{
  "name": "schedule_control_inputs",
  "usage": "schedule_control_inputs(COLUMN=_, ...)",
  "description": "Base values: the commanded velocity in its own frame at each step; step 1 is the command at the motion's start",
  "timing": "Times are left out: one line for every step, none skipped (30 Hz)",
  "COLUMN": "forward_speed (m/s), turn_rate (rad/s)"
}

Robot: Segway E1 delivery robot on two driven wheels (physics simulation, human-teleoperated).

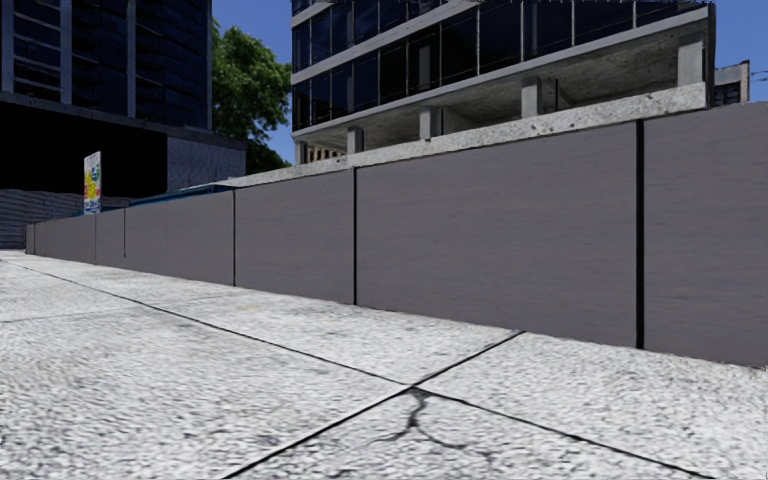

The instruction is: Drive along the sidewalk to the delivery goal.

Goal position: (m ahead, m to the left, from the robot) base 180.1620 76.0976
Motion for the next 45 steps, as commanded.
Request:
schedule_control_inputs(forward_speed=2.0, turn_rate=0.74)
schedule_control_inputs(forward_speed=2.0, turn_rate=0.74)
schedule_control_inputs(forward_speed=2.0, turn_rate=0.74)
schedule_control_inputs(forward_speed=2.0, turn_rate=0.74)
schedule_control_inputs(forward_speed=2.0, turn_rate=0.73)
schedule_control_inputs(forward_speed=2.0, turn_rate=0.73)
schedule_control_inputs(forward_speed=2.0, turn_rate=0.73)
schedule_control_inputs(forward_speed=2.0, turn_rate=0.73)
schedule_control_inputs(forward_speed=2.0, turn_rate=0.73)
schedule_control_inputs(forward_speed=2.0, turn_rate=0.73)
schedule_control_inputs(forward_speed=2.0, turn_rate=0.73)
schedule_control_inputs(forward_speed=2.0, turn_rate=0.73)
schedule_control_inputs(forward_speed=2.0, turn_rate=0.7)
schedule_control_inputs(forward_speed=2.0, turn_rate=0.69)
schedule_control_inputs(forward_speed=2.0, turn_rate=0.68)
schedule_control_inputs(forward_speed=2.0, turn_rate=0.68)
schedule_control_inputs(forward_speed=2.0, turn_rate=0.68)
schedule_control_inputs(forward_speed=2.0, turn_rate=0.68)
schedule_control_inputs(forward_speed=2.0, turn_rate=0.68)
schedule_control_inputs(forward_speed=2.0, turn_rate=0.68)
schedule_control_inputs(forward_speed=2.0, turn_rate=0.68)
schedule_control_inputs(forward_speed=2.0, turn_rate=0.68)
schedule_control_inputs(forward_speed=2.0, turn_rate=0.68)
schedule_control_inputs(forward_speed=2.0, turn_rate=0.67)
schedule_control_inputs(forward_speed=2.0, turn_rate=0.66)
schedule_control_inputs(forward_speed=2.0, turn_rate=0.66)
schedule_control_inputs(forward_speed=2.0, turn_rate=0.66)
schedule_control_inputs(forward_speed=2.0, turn_rate=0.66)
schedule_control_inputs(forward_speed=2.0, turn_rate=0.66)
schedule_control_inputs(forward_speed=2.0, turn_rate=0.66)
schedule_control_inputs(forward_speed=2.0, turn_rate=0.66)
schedule_control_inputs(forward_speed=2.0, turn_rate=0.66)
schedule_control_inputs(forward_speed=2.0, turn_rate=0.65)
schedule_control_inputs(forward_speed=2.0, turn_rate=0.65)
schedule_control_inputs(forward_speed=2.0, turn_rate=0.65)
schedule_control_inputs(forward_speed=2.0, turn_rate=0.65)
schedule_control_inputs(forward_speed=2.0, turn_rate=0.64)
schedule_control_inputs(forward_speed=2.0, turn_rate=0.61)
schedule_control_inputs(forward_speed=2.0, turn_rate=0.6)
schedule_control_inputs(forward_speed=2.0, turn_rate=0.6)
schedule_control_inputs(forward_speed=2.0, turn_rate=0.6)
schedule_control_inputs(forward_speed=2.0, turn_rate=0.6)
schedule_control_inputs(forward_speed=2.0, turn_rate=0.6)
schedule_control_inputs(forward_speed=2.0, turn_rate=0.0)
schedule_control_inputs(forward_speed=2.0, turn_rate=0.0)
